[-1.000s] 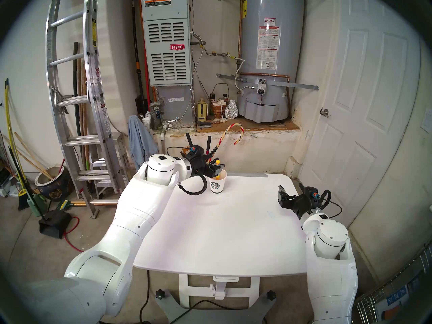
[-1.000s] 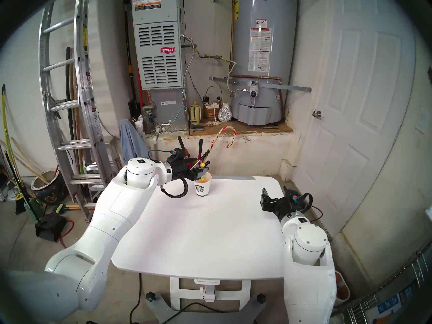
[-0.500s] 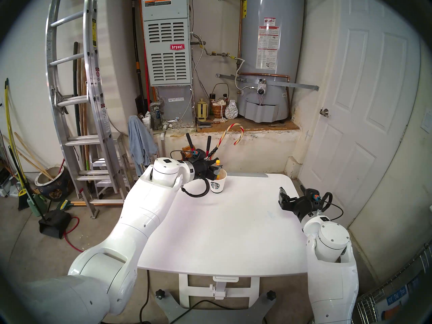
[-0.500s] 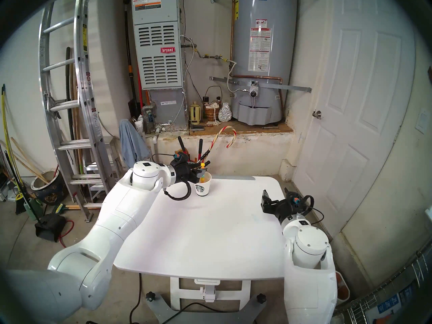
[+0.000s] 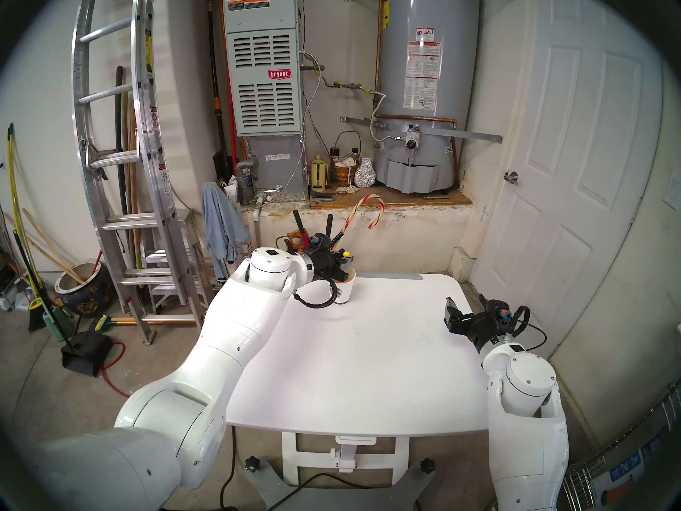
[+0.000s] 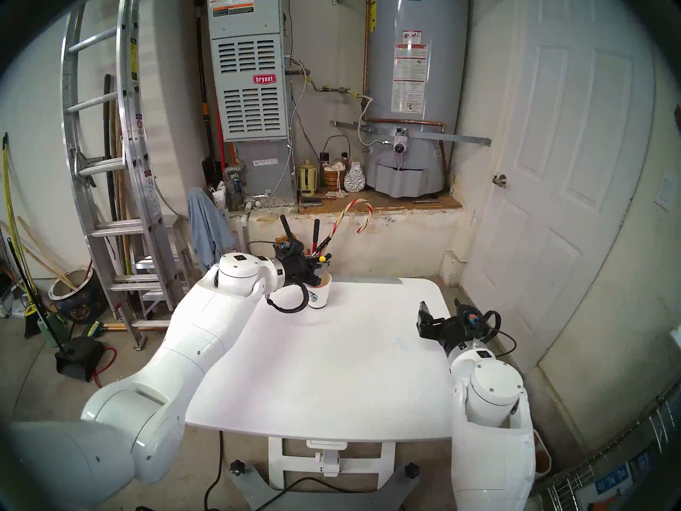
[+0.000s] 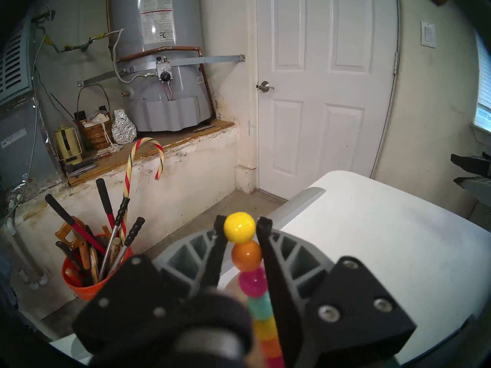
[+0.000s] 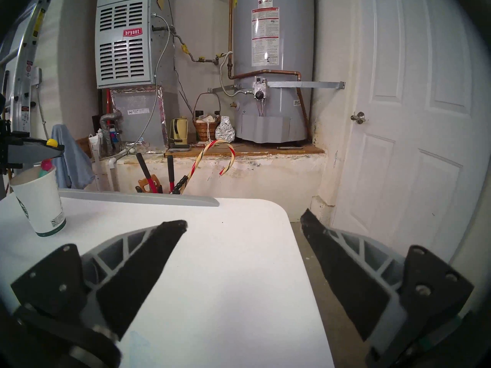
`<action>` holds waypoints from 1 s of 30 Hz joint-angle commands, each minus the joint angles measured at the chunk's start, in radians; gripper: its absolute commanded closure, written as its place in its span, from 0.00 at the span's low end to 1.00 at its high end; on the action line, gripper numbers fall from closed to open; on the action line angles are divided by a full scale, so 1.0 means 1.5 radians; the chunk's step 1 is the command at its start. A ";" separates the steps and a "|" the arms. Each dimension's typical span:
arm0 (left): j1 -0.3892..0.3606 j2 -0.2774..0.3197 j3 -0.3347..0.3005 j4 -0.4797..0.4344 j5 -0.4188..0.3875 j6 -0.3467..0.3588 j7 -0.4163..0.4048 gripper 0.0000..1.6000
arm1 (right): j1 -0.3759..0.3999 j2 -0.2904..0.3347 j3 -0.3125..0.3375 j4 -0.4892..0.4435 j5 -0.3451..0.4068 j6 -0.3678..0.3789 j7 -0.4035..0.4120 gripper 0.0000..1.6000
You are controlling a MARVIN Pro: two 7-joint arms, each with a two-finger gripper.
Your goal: Switch the marker to another color
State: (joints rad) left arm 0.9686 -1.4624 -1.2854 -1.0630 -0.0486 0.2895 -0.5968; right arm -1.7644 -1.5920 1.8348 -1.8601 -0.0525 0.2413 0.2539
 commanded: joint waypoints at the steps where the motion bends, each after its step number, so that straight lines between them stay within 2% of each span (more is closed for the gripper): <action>1: -0.021 -0.005 0.001 -0.015 -0.004 -0.007 -0.011 0.56 | 0.007 0.002 -0.001 -0.016 0.002 -0.002 0.003 0.00; 3: -0.019 -0.004 0.001 -0.017 -0.004 -0.007 -0.012 0.58 | 0.007 0.002 -0.001 -0.016 0.002 -0.002 0.003 0.00; 5: -0.017 -0.003 0.000 -0.021 -0.004 -0.006 -0.014 0.68 | 0.007 0.002 -0.001 -0.016 0.002 -0.002 0.003 0.00; 8: -0.013 -0.002 -0.003 -0.027 -0.005 -0.004 -0.016 0.76 | 0.007 0.001 0.000 -0.016 0.003 -0.003 0.004 0.00; 14: -0.006 0.002 -0.004 -0.032 -0.001 0.002 -0.017 0.78 | 0.007 0.001 0.002 -0.016 0.003 -0.003 0.005 0.00; 15: -0.005 0.002 -0.004 -0.030 0.000 0.000 -0.017 0.91 | 0.007 0.001 0.002 -0.016 0.003 -0.003 0.005 0.00; 17: -0.005 0.002 -0.004 -0.027 0.001 -0.003 -0.017 0.92 | 0.008 0.001 0.002 -0.016 0.003 -0.002 0.004 0.00; 18: -0.004 0.002 -0.005 -0.027 0.001 -0.003 -0.016 1.00 | 0.008 0.001 0.002 -0.015 0.003 -0.002 0.005 0.00; 23: -0.001 -0.002 -0.012 -0.028 -0.004 -0.014 -0.014 1.00 | 0.013 0.003 0.002 -0.012 0.002 -0.001 0.005 0.00; 30: 0.003 -0.005 -0.043 -0.060 -0.028 -0.017 -0.008 1.00 | 0.019 0.004 0.002 -0.004 0.002 -0.002 0.005 0.00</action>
State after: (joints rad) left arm 0.9858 -1.4655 -1.3130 -1.0917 -0.0612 0.2784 -0.6116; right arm -1.7604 -1.5917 1.8411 -1.8559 -0.0495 0.2413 0.2591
